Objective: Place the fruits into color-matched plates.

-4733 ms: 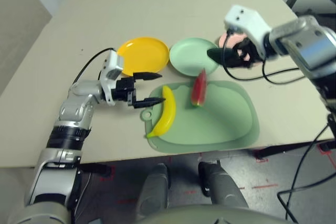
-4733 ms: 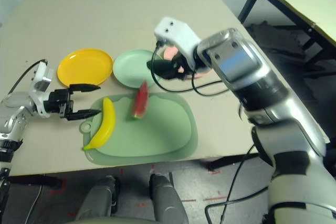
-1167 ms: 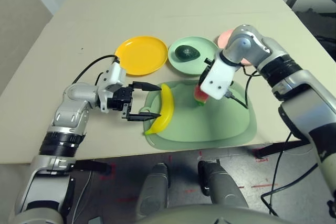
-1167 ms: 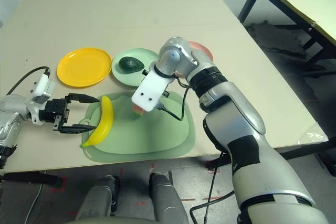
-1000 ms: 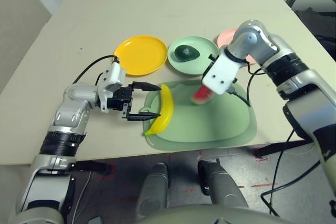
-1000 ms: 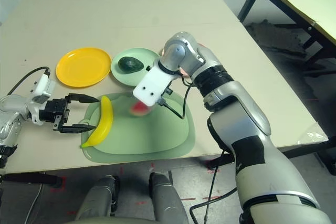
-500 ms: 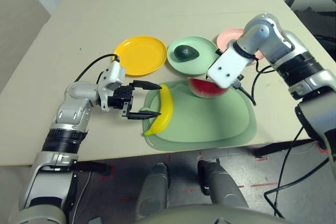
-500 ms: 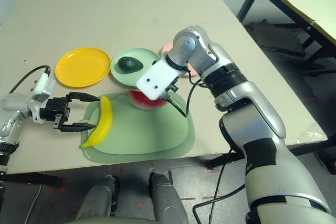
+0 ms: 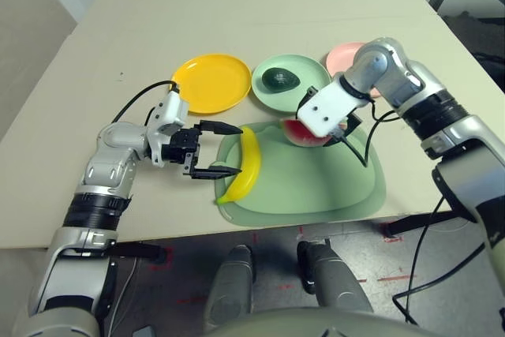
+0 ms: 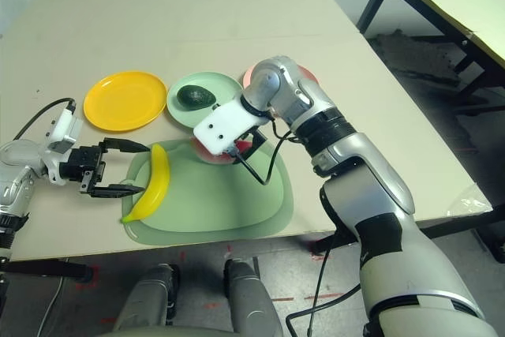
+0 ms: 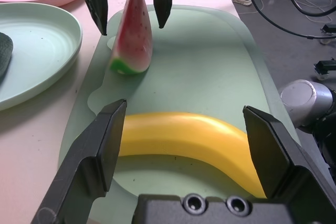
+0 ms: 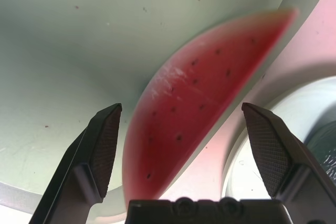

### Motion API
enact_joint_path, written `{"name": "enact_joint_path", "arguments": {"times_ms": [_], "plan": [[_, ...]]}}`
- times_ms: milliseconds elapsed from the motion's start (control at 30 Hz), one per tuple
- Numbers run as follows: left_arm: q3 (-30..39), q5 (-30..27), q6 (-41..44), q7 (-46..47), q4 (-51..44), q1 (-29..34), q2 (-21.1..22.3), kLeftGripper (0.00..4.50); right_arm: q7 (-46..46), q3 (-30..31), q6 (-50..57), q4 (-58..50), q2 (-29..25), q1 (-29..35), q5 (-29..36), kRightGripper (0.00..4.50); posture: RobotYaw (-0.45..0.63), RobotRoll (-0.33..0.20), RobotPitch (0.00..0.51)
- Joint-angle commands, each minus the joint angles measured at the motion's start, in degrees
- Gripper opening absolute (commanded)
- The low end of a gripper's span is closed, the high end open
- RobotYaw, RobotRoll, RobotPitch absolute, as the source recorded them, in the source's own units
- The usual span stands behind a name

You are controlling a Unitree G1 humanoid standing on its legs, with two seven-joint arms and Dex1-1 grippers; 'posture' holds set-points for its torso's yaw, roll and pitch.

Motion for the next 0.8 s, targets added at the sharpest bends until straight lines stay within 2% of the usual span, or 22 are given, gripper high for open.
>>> {"name": "enact_joint_path", "arguments": {"times_ms": [33, 167, 400, 800], "plan": [[-0.34, 0.23, 0.04, -0.13, -0.93, 0.54, 0.53, 4.50, -0.23, -0.17, 0.30, 0.59, 0.39, 0.97, -1.25, 4.46, 0.03, 0.000, 0.187], [-0.29, 0.16, 0.23, -0.01, -1.18, 0.64, 0.61, 4.50, -0.83, 0.08, -1.78, 1.55, 0.79, 1.10, -2.00, 4.46, 0.03, 0.000, 0.189], [-0.26, 0.17, 0.35, 0.11, -1.34, 0.76, 0.65, 4.50, -0.18, 0.85, -12.54, 2.67, 1.53, 0.90, -1.83, 4.46, 0.03, 0.000, 0.190], [-0.34, 0.22, 0.00, 0.17, -1.25, 1.24, 0.37, 4.50, 1.13, -0.66, -13.11, 4.33, 2.10, 0.34, -0.78, 4.46, 0.03, 0.000, 0.187]]}}
